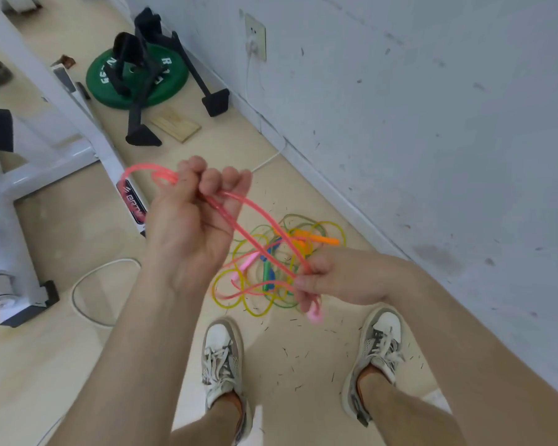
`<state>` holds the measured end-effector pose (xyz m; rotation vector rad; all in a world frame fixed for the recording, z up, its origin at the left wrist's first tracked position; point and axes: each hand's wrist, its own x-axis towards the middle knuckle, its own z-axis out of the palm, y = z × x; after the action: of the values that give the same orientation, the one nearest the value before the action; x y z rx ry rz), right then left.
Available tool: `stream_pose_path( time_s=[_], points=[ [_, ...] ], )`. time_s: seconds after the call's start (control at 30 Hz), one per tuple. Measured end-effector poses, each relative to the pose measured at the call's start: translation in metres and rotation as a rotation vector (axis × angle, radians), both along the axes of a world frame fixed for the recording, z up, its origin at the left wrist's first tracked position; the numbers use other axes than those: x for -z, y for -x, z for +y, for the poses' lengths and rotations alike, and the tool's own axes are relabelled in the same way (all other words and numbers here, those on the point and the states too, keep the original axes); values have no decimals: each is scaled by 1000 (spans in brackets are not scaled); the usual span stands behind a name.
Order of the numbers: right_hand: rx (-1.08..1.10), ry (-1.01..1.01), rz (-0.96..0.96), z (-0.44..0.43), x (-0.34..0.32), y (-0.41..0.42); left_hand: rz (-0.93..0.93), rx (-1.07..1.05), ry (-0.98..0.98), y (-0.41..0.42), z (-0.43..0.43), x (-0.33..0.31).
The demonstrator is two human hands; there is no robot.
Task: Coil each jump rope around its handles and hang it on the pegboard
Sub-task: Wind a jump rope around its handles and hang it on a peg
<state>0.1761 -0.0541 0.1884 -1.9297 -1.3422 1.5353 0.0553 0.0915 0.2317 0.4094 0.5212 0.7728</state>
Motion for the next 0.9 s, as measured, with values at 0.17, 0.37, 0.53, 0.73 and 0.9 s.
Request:
stream_pose_path(
  time_s=[0.17,0.37,0.53,0.73,0.9],
  points=[
    [293,-68,237,2,-18,5,142,112,-62,8,4,6],
    [870,-450,705,12,-45,-3,569,1034,-761,-3,-47,11],
    [1057,-597,842,13,-38,-12,388,766,-579,1,-42,19],
    [486,-216,760,8,4,5,-23,532,-159,-3,-26,-7],
    [-46,-70,-14,0,54,15,-487,502,57,10,-2,-37]
  ],
)
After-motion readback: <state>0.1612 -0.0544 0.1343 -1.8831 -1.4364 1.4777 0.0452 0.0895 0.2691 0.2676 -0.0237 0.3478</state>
